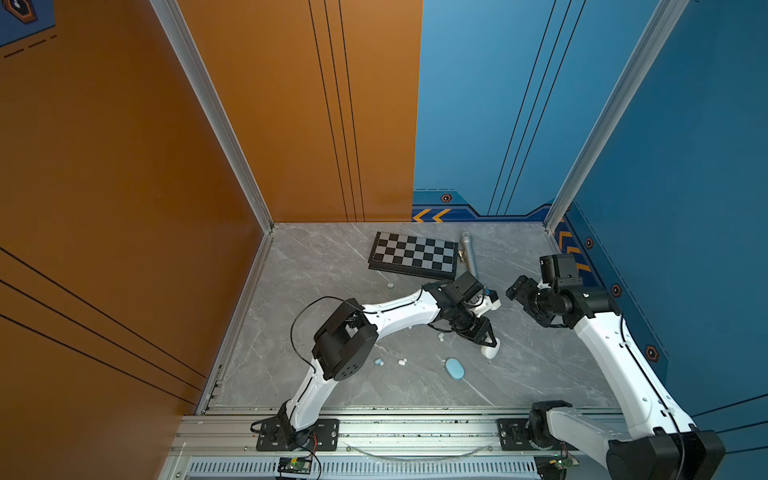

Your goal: Insert the wireless bluetooth earbuds into the charging case

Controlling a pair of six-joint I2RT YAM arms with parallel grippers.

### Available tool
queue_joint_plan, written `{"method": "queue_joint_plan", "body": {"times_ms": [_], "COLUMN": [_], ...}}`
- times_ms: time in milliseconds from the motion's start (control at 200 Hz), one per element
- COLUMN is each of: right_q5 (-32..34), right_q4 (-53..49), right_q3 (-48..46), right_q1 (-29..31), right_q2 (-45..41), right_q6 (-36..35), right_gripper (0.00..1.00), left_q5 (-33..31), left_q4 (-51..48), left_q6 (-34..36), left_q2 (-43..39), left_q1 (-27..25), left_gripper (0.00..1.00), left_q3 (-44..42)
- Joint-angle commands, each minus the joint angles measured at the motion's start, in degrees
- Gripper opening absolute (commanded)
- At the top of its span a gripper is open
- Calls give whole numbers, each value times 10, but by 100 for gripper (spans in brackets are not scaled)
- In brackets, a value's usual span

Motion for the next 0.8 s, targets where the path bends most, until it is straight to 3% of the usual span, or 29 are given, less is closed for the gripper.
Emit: {"method": "queue_joint_plan", "body": {"times_ms": [0, 300, 791], "right_q5": [17, 32, 16], "right_q4": [-24, -23, -8], "right_q3": [-22, -49, -86], "right_q1": [-20, -36, -34], "right_q2": [-17, -16, -16], "right_q6": [43, 50, 14], "right_gripper": [82, 82, 86], "left_q5": [26, 42, 18], "left_q4": [-36, -35, -41], "left_q6": [13, -12, 0], "left_q2": [33, 112, 122], "left_q1": [9, 38, 60], "left_gripper": [7, 21, 53], "left_q3": [40, 92, 82]}}
